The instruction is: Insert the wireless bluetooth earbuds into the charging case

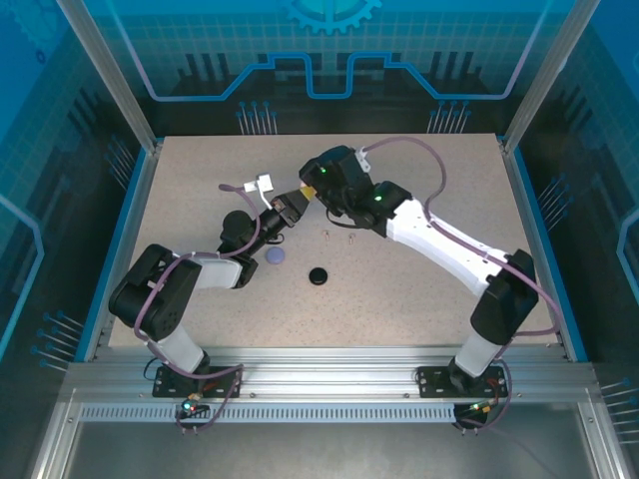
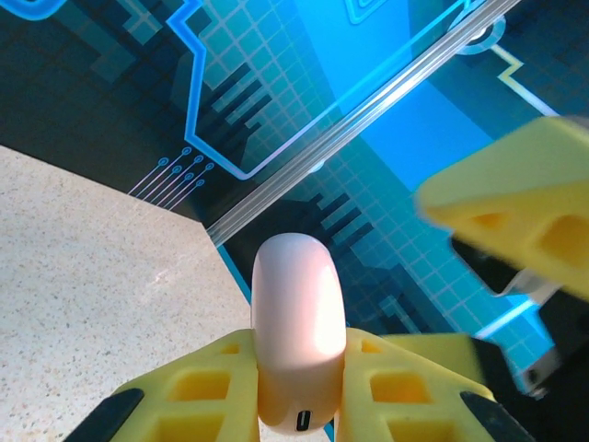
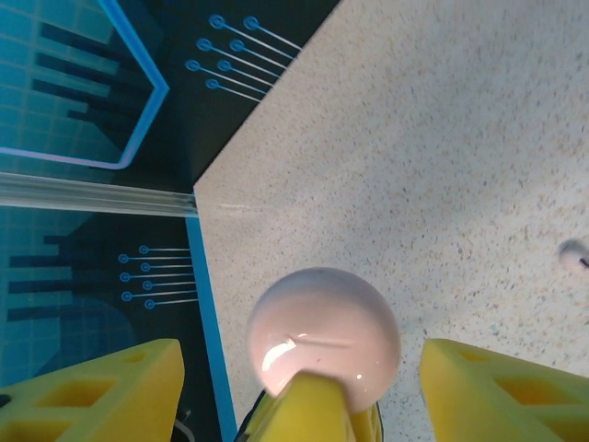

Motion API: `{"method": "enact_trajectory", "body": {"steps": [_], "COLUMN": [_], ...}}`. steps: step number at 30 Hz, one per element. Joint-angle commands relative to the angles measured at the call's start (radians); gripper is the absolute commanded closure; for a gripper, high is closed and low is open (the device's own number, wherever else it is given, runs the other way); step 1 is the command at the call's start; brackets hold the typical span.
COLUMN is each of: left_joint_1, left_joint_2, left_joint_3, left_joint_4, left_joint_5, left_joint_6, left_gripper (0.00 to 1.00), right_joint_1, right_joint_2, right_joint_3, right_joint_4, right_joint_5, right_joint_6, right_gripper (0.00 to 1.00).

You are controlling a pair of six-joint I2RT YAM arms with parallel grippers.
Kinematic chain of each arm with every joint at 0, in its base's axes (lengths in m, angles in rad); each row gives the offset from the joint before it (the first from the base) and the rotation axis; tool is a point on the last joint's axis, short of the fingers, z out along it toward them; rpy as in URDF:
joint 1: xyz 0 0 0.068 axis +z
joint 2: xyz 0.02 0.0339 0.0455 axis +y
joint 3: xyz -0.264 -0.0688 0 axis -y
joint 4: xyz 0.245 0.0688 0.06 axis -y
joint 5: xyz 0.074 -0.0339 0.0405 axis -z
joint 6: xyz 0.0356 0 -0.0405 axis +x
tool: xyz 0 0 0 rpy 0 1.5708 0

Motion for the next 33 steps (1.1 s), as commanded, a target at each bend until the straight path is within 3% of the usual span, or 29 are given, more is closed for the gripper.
{"method": "enact_trajectory", "body": {"steps": [1,7,14,21,24,33], "left_joint_1": [0.013,0.05,0.089,0.101,0.101,0.102], "left_joint_2": [-0.023,-0.048,-0.052,-0.053,-0.051,-0.06], "left_joint_3": [0.005,0.074,0.202,0.341,0.391,0.445], "left_joint_4": [-0.043,-0.187,-0.355,-0.538,-0.609,-0.685], "left_joint_5": [0.041,0.166,0.319,0.411,0.428,0.467], "left_joint_6": [0.001,0.015,0.047,0.127,0.159,0.192], "left_gripper": [0.99,1.0,1.0,1.0,1.0,1.0], "right_joint_1": [-0.041,-0.153,-0.303,-0.35,-0.349,-0.348], "right_joint_2": [-0.097,-0.237,-0.257,-0.163,-0.112,-0.024], "right_joint_3": [-0.056,-0.273,-0.362,-0.283,-0.246,-0.206], "right_joint_4": [-0.01,0.154,0.343,0.346,0.355,0.386], "right_joint_5": [0.046,-0.059,-0.503,-0.762,-0.821,-0.811], "right_joint_6": [-0.123,-0.364,-0.711,-0.864,-0.881,-0.865], "right_gripper": [0.31,0.29,0.3,0.31,0.33,0.36]}}
